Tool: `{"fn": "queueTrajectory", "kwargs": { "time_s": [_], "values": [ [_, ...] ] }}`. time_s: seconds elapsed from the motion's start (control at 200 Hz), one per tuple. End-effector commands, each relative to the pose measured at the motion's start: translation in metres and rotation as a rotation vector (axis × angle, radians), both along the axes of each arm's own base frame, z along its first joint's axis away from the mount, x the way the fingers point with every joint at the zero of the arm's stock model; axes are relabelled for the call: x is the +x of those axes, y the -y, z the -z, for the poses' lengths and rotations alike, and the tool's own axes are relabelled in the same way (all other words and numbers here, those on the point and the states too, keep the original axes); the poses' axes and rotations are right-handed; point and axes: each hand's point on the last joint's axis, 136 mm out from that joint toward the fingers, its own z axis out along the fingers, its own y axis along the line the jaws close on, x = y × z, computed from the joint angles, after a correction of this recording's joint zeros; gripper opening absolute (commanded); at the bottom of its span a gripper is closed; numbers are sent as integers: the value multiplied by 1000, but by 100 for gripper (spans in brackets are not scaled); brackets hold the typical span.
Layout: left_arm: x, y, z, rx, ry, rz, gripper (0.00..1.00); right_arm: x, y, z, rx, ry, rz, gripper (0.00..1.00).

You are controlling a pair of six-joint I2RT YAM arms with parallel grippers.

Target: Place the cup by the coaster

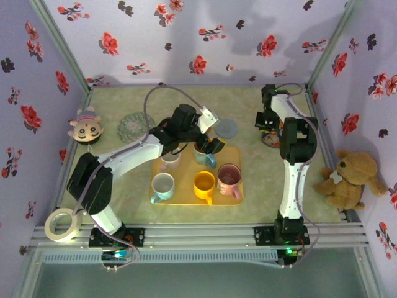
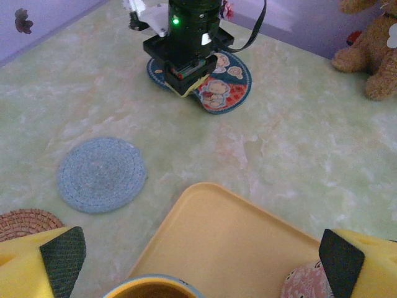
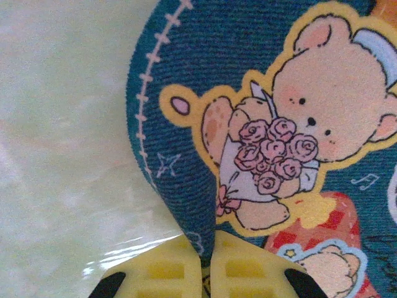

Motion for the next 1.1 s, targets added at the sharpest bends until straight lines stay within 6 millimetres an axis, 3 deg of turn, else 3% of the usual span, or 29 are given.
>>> {"fn": "queueTrajectory", "kwargs": {
  "time_s": [0.0,0.23,1.095],
  "values": [
    [-9,-2,-6,4,19,24,100,0,-31,-12,68,2,-57,9],
    [-8,-2,-5,8,26,21,100,1,-47,-7,66,-24,-104,10],
    [-6,-1,2,24,17,20,100,10,-69,6,117,-39,-131,15]
  ]
}}
